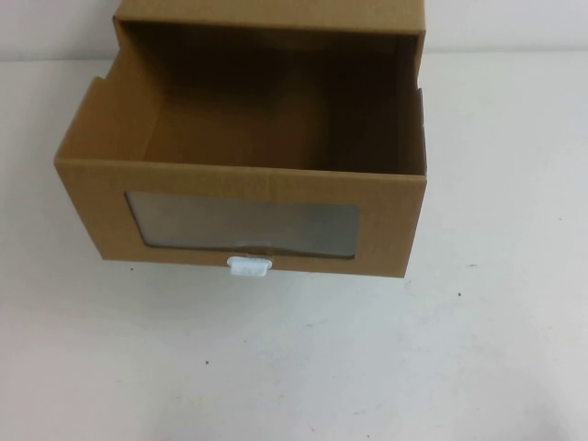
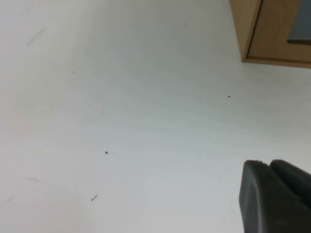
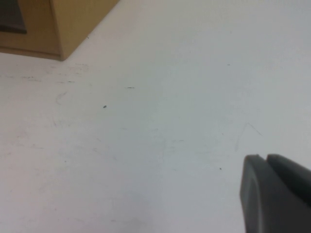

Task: Open the shoe box
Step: 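Pull the top drawer of the cardboard box fully open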

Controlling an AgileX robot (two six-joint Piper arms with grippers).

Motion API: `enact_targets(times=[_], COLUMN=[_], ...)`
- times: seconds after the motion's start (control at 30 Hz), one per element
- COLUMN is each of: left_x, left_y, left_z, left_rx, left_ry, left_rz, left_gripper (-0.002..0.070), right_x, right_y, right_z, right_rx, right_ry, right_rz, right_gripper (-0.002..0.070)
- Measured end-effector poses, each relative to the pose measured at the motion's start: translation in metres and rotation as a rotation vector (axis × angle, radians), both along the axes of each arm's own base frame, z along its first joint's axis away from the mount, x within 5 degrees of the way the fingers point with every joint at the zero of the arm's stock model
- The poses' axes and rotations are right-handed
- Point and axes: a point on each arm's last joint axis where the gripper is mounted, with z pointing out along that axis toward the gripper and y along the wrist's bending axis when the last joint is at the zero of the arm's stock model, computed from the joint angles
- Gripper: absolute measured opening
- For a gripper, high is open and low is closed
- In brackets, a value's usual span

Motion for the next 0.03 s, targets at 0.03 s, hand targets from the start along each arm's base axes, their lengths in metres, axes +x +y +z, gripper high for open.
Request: enact_targets(times=[0.03], left_x=[0.0], left_y=[0.0], left_z=[-0.0001], left_rx=[0.0], left_ry=[0.001], left_rz=[0.0], left_gripper=[-0.0006], right_x=[0.0], right_y=[0.0], right_z=[0.0], right_rx=[0.0], right_ry=[0.0], right_rz=[0.0], right_gripper=[-0.0018])
